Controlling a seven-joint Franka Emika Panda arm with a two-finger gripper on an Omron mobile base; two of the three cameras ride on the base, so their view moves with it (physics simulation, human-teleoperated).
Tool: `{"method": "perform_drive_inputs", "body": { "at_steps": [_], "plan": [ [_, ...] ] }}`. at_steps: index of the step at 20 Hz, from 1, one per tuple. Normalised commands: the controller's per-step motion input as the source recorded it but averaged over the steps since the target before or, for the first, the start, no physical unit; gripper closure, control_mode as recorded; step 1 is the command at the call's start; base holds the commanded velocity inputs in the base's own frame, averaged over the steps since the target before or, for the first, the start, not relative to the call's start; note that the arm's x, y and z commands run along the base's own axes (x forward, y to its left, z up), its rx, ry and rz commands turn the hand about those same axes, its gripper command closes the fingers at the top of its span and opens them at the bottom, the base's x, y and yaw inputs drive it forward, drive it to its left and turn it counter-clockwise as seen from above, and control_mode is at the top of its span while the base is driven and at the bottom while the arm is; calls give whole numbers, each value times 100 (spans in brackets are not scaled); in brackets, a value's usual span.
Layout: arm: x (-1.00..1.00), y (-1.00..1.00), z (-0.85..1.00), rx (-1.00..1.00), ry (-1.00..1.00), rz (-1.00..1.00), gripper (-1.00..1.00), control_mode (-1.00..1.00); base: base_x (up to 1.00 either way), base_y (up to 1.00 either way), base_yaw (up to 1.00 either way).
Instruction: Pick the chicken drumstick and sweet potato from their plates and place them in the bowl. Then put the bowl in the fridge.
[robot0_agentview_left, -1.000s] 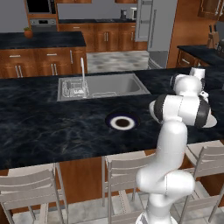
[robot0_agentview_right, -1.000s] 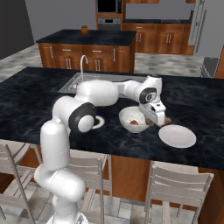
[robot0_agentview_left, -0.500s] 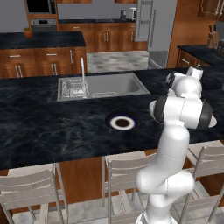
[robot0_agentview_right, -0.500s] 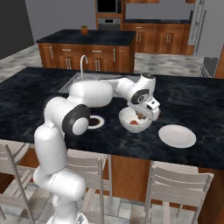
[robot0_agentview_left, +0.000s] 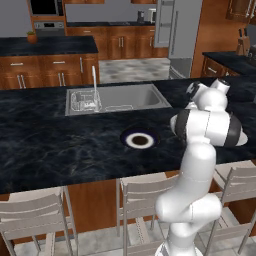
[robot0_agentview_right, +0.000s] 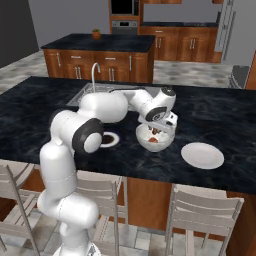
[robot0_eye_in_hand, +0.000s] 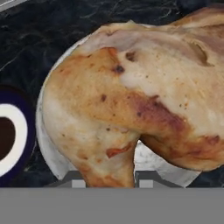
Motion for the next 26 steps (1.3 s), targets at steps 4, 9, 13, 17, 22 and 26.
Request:
{"method": "perform_drive_inputs", "body": {
  "at_steps": [4,9,13,17,22,26],
  "plan": [
    [39,3,0,-5,11,26,100,-100,0,0,0],
    [35,2,-2,-15,19,20,100,-100,0,0,0],
    [29,5,-9,-18,20,17,100,-100,0,0,0],
    [16,1,-23,-15,15,13,100,-100,0,0,0],
    [4,0,-34,-14,6,6,100,-100,0,0,0],
    [0,0,-29,-7,1,1,100,-100,0,0,0]
  ]
}}
